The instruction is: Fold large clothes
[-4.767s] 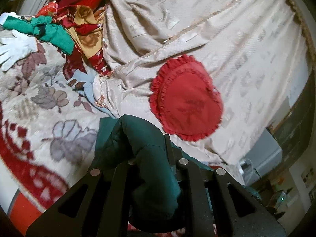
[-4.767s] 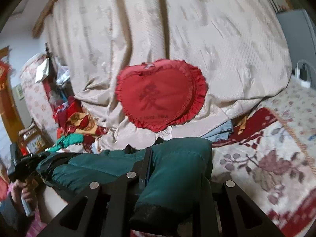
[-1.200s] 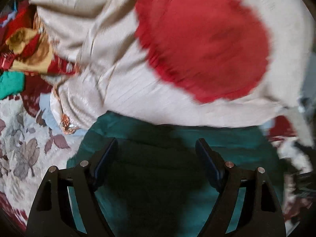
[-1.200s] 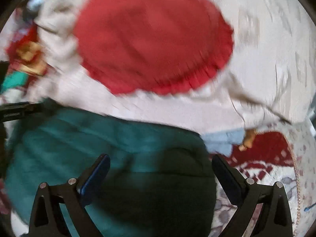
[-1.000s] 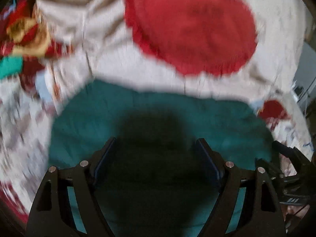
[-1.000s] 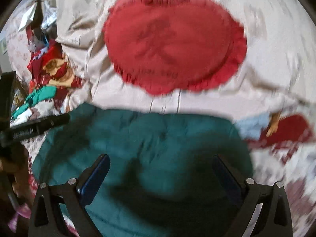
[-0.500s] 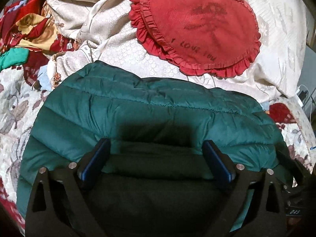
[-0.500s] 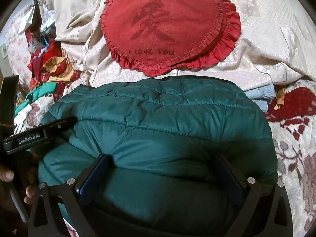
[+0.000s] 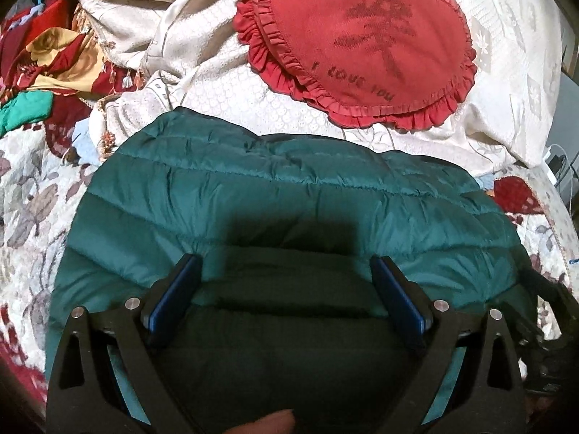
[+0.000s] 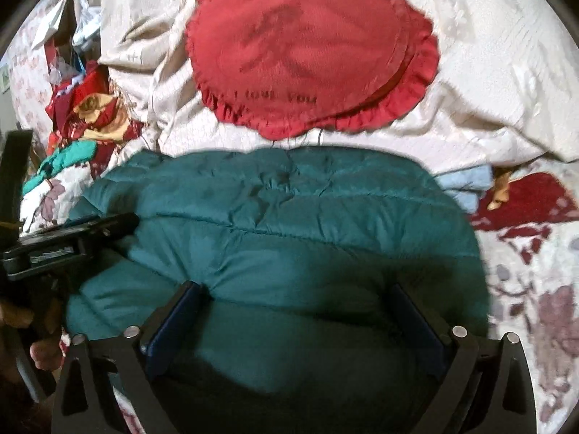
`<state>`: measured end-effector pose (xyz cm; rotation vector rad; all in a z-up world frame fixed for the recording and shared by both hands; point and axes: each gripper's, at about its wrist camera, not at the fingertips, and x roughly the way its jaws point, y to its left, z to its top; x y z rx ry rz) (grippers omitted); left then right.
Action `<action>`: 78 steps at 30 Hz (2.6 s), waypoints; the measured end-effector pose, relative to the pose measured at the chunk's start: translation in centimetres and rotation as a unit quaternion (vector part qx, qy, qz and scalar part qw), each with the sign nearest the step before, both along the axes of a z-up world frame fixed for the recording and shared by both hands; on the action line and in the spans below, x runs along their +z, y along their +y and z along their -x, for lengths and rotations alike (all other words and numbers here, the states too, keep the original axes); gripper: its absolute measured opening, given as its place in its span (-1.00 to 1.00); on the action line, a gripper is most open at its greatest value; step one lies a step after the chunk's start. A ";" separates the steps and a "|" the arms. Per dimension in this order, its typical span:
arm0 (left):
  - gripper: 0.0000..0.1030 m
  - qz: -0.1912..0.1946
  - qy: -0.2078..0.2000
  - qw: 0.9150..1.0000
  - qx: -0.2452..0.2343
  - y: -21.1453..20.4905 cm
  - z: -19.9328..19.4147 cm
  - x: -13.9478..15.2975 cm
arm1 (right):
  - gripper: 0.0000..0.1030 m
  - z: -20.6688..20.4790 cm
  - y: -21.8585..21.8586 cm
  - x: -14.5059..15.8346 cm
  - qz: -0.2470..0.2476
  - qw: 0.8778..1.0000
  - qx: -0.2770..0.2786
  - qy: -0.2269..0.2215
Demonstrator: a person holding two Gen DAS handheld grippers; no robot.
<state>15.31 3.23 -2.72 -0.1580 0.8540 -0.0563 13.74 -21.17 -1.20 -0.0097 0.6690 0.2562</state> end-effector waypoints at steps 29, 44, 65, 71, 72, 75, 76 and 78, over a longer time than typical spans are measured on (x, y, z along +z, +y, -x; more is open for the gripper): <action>0.99 -0.056 0.048 0.997 -0.033 -0.9 3.7 -1.9 | 1.00 -0.5 -0.9 -1.4 0.044 0.977 0.013 0.209; 1.00 -0.079 0.104 0.991 -0.033 -1.3 1.9 -3.1 | 1.00 3.7 -2.0 -3.2 0.042 0.997 0.040 0.049; 0.99 -0.062 -0.007 0.997 -0.049 5.7 2.1 3.1 | 0.98 0.9 -13.1 2.0 -0.097 0.995 -0.037 -0.011; 0.99 0.045 0.022 0.997 0.057 17.5 -1.9 1.3 | 0.97 -6.6 -16.9 -4.0 -0.207 0.971 0.014 0.119; 0.99 0.057 0.024 0.996 0.066 18.6 -2.0 1.0 | 0.97 -7.2 -17.1 -4.4 -0.229 0.965 0.024 0.125; 0.99 0.109 0.010 0.992 0.060 20.6 -1.3 0.1 | 0.97 -8.0 -17.3 -4.9 -0.261 0.957 0.046 0.120; 0.99 0.130 0.008 0.990 0.051 20.8 -1.2 -0.2 | 0.99 -8.6 -17.3 -5.5 -0.281 0.949 0.058 0.128; 0.99 0.160 0.011 0.987 0.027 20.5 -1.6 -0.9 | 1.00 -9.0 -17.4 -6.0 -0.306 0.941 0.069 0.128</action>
